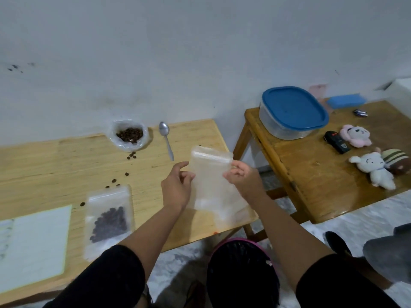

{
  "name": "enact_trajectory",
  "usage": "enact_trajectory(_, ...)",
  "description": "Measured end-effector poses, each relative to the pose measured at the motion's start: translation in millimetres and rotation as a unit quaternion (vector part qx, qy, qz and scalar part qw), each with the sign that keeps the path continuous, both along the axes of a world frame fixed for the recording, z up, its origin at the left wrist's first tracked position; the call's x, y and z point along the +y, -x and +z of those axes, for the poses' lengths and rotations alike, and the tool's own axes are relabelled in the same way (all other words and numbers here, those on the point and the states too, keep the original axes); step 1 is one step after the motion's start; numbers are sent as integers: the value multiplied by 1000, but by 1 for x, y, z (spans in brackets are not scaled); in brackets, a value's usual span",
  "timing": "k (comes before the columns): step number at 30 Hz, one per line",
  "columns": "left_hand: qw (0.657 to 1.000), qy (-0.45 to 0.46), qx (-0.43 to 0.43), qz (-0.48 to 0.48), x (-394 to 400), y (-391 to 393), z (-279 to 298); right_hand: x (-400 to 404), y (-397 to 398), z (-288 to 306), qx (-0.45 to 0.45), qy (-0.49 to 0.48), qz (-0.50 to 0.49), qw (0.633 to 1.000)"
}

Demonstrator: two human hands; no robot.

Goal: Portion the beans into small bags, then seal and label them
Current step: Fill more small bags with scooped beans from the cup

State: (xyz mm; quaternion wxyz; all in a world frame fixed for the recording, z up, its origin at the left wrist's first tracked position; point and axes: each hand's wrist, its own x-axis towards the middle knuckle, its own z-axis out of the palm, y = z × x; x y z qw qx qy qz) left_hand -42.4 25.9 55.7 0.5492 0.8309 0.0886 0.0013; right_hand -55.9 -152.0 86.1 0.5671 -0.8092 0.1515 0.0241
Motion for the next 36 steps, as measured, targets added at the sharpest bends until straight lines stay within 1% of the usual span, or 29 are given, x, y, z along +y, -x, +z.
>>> enact_trajectory(3, 1000, -5, -28, 0, 26, -9, 20, 22, -17, 29, -49, -57, 32, 997)
enact_trajectory(5, 999, -13, -46, 14, 46, -16, 35, 41, -32, 48, -74, -59, 51, 994)
enact_trajectory(7, 995, -33, -82, 50, 67, -24, 47, 65, -47, 63, -101, -44, 64, 992)
enact_trajectory(9, 984, -61, -135, 101, 85, -30, 60, 93, -58, 73, -122, -60, 61, 989)
enact_trajectory(11, 975, -50, -165, 142, 99, -35, 74, 123, -67, 79, -133, -87, 56, 986)
enact_trajectory(12, 976, -18, -155, 150, 104, -36, 81, 138, -72, 81, -134, -105, 59, 984)
enact_trajectory(15, 984, 83, -87, 134, 122, -41, 91, 181, -80, 83, -119, -151, 88, 977)
enact_trajectory(18, 978, 150, -66, 126, 145, -52, 90, 216, -89, 80, -98, -176, 107, 974)
enact_trajectory(23, 974, 186, -69, 107, 176, -70, 85, 250, -104, 72, -74, -198, 99, 972)
enact_trajectory(27, 966, 230, -54, 106, 189, -79, 75, 261, -111, 68, -70, -219, 117, 966)
enact_trajectory(30, 959, 262, -43, 99, 194, -85, 75, 264, -116, 65, -68, -203, 130, 968)
enact_trajectory(36, 962, 260, -43, 72, 195, -96, 76, 259, -127, 68, -76, -162, 155, 971)
